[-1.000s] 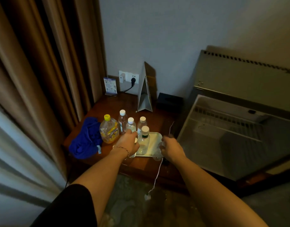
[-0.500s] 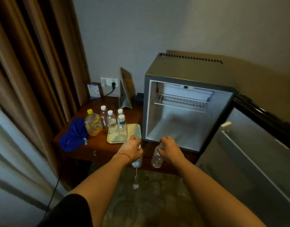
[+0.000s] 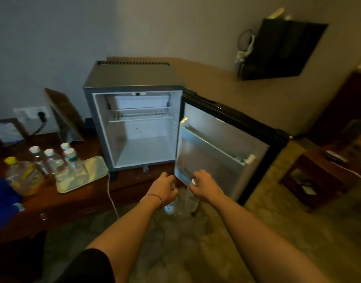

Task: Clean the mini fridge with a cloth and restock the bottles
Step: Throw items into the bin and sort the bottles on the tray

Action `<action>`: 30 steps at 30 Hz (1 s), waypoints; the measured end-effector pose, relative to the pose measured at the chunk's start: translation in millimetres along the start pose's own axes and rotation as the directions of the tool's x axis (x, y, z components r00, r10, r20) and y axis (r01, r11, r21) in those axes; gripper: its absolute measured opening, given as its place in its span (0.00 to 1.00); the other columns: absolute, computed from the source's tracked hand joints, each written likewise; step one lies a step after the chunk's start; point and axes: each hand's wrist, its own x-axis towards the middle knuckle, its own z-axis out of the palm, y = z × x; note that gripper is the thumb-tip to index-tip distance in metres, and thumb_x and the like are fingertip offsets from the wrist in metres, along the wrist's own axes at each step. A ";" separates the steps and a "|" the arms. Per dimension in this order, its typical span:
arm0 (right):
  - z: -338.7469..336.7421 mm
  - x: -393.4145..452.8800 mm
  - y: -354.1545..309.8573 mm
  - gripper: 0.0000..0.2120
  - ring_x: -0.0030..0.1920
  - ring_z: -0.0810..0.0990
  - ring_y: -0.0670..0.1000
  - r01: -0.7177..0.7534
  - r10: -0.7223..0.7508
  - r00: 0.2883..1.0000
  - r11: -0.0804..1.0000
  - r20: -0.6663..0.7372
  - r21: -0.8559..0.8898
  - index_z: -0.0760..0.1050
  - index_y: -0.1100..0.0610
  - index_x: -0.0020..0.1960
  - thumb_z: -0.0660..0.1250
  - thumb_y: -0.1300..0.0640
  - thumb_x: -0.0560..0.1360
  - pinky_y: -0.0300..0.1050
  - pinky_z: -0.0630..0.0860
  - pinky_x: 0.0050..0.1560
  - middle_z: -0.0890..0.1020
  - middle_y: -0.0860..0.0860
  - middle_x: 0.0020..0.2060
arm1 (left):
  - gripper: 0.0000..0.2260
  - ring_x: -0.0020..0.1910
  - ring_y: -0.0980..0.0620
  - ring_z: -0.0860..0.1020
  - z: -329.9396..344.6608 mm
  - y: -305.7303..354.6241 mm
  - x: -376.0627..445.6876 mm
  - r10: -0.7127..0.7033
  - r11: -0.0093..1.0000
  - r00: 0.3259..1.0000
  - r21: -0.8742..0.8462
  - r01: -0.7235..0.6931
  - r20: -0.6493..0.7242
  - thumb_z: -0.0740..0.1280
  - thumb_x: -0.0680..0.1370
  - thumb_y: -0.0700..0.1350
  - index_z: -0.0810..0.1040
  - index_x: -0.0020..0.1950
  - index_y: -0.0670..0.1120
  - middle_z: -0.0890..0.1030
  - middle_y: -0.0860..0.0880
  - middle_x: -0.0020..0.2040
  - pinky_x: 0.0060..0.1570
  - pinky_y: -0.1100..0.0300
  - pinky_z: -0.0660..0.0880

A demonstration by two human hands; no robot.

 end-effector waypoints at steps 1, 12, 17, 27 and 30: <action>-1.6 -11.9 9.4 0.13 0.55 0.77 0.61 -0.026 0.026 1.000 1.000 -0.004 -0.013 0.76 0.60 0.58 0.67 0.54 0.77 0.50 0.75 0.54 0.74 0.58 0.56 | 0.11 0.46 0.44 0.77 6.0 10.0 -1.5 0.020 1.000 1.000 -0.003 -0.020 0.012 0.67 0.75 0.48 0.76 0.54 0.45 0.72 0.47 0.52 0.52 0.48 0.77; -30.5 -82.6 105.2 0.12 0.52 0.78 0.59 -0.131 0.130 0.991 0.990 -0.012 -0.044 0.77 0.59 0.56 0.66 0.54 0.76 0.52 0.77 0.53 0.76 0.56 0.53 | 0.12 0.46 0.46 0.74 64.5 105.3 -11.1 0.160 0.987 0.986 -0.011 -0.159 0.057 0.67 0.76 0.47 0.75 0.58 0.45 0.73 0.45 0.56 0.52 0.53 0.75; -45.5 -86.7 175.2 0.15 0.51 0.80 0.58 -0.134 0.134 0.990 0.991 0.049 0.007 0.77 0.57 0.55 0.65 0.49 0.73 0.49 0.78 0.49 0.79 0.56 0.52 | 0.14 0.47 0.48 0.75 100.5 158.5 -6.3 0.148 0.988 0.983 0.019 -0.151 0.109 0.68 0.77 0.49 0.75 0.60 0.45 0.72 0.46 0.57 0.54 0.54 0.76; -95.8 -90.1 335.3 0.13 0.54 0.78 0.56 -0.128 0.126 0.985 0.992 0.115 0.010 0.77 0.58 0.60 0.67 0.55 0.77 0.50 0.78 0.52 0.78 0.56 0.57 | 0.12 0.52 0.44 0.77 185.5 284.4 23.8 0.046 0.997 0.979 0.053 -0.058 0.201 0.66 0.78 0.48 0.76 0.60 0.46 0.73 0.46 0.60 0.55 0.51 0.77; -107.4 -87.0 375.7 0.12 0.54 0.78 0.55 -0.166 0.162 0.984 0.985 0.075 0.054 0.78 0.56 0.58 0.67 0.54 0.76 0.50 0.78 0.52 0.78 0.55 0.58 | 0.12 0.54 0.45 0.76 203.1 319.4 46.2 0.039 0.999 0.977 0.027 -0.046 0.209 0.64 0.78 0.45 0.75 0.60 0.46 0.73 0.46 0.62 0.56 0.53 0.76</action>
